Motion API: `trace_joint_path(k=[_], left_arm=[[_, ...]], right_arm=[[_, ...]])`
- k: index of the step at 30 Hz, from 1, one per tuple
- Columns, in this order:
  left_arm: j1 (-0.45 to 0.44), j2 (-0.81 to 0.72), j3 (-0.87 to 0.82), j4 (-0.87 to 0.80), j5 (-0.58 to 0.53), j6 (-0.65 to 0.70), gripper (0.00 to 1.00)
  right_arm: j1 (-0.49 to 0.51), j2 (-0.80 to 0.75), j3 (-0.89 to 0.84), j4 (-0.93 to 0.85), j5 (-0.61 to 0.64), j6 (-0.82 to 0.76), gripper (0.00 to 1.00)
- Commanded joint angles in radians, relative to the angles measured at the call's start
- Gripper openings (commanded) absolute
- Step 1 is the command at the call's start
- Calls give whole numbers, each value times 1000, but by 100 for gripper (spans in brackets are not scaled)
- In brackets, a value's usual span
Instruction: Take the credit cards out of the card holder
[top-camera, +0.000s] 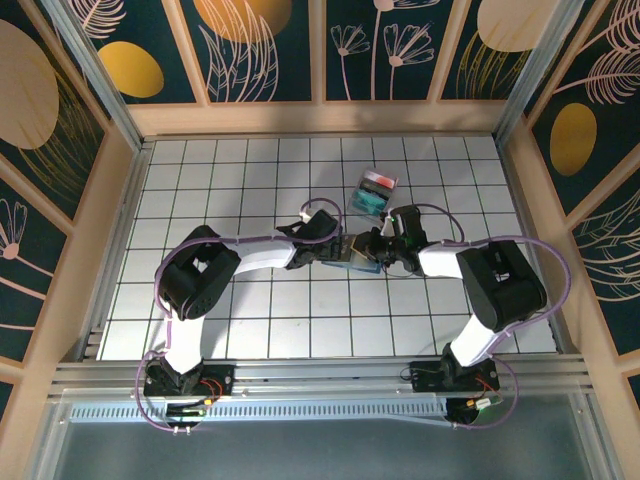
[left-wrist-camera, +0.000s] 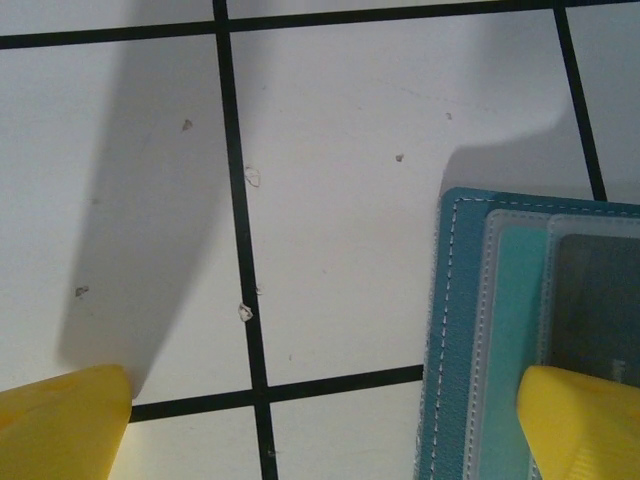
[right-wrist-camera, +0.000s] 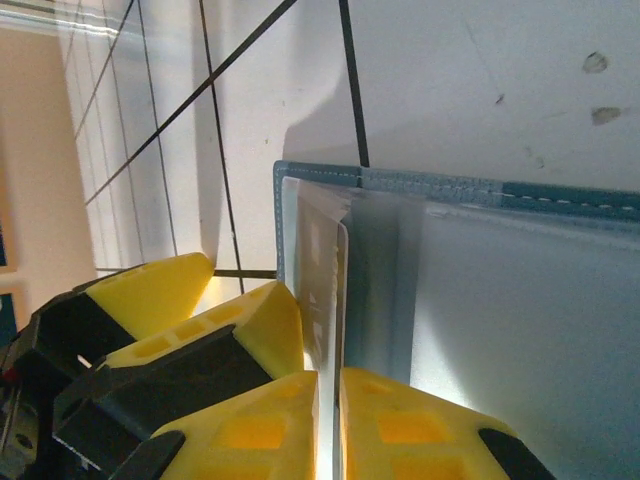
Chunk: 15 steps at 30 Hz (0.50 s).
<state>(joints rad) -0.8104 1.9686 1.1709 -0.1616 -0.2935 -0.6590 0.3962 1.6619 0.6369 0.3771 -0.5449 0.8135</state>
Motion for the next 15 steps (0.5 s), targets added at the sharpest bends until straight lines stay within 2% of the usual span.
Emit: trace_joint_path(k=[1,11,15], left_arm=[[2,58,-22,-111,9,4,99],[2,59,-24,-109,18,-7,99],[2,61,-20,-111,21,-9,99]], right_arm=[[12,36,-20,106,-59,42,14],[12,62,-20,150,-71,45,15],[13,67,-22,160,-75,50,9]])
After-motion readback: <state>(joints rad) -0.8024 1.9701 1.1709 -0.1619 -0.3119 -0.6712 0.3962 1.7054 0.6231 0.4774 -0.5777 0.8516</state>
